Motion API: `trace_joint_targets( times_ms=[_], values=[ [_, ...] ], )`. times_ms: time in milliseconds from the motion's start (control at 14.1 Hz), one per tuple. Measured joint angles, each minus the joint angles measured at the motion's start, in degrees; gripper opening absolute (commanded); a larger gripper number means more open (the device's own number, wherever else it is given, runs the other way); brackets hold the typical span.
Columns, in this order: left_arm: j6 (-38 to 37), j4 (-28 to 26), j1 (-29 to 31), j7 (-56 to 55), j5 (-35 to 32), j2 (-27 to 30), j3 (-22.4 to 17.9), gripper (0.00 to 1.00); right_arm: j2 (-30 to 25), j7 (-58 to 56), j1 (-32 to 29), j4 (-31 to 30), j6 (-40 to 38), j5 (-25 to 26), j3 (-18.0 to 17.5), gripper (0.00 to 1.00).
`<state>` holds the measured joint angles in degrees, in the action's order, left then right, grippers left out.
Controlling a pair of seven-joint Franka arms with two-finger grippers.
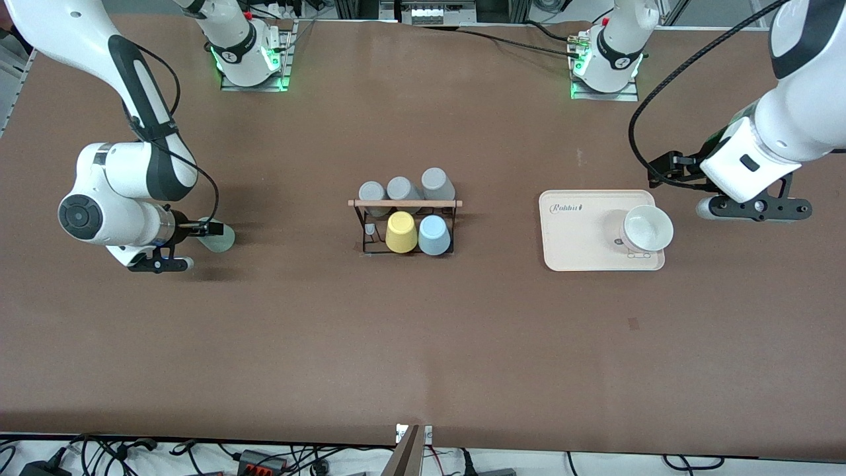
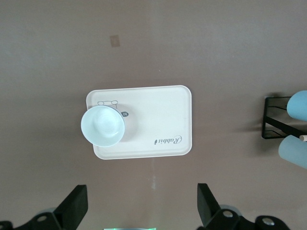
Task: Hang scattered cups on rack with three cups
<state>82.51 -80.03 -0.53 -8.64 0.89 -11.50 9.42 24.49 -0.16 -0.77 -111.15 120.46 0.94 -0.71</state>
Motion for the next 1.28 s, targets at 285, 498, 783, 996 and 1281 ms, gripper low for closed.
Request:
trace_joint_targets(
  times_ms=[285, 498, 783, 996, 1281],
  values=[
    [4.0, -6.6, 0.1, 2.5, 0.1, 4.6, -3.0, 1.00, 0.9, 0.0, 0.0, -0.1, 0.1, 0.0, 0.0, 1.00],
    [9.9, -14.8, 0.1, 3.7, 0.2, 11.4, -5.4, 1.00, 1.2, 0.1, 0.0, -0.4, 0.6, 0.0, 0.0, 1.00],
    [10.5, -17.1, -0.2, 3.7, 0.2, 14.0, -5.3, 1.00, 1.5, 0.1, 0.0, -1.5, 2.7, 0.0, 0.0, 1.00],
    [11.1, -17.1, -0.4, 3.7, 0.2, 14.0, -4.8, 1.00, 1.5, 0.2, 0.0, -1.7, 2.7, 0.0, 0.0, 0.75],
    [11.7, -16.9, -0.4, 3.7, 0.2, 14.0, -4.8, 1.00, 1.3, 0.2, 0.0, -1.7, 2.7, 0.0, 0.0, 0.35]
  ],
)
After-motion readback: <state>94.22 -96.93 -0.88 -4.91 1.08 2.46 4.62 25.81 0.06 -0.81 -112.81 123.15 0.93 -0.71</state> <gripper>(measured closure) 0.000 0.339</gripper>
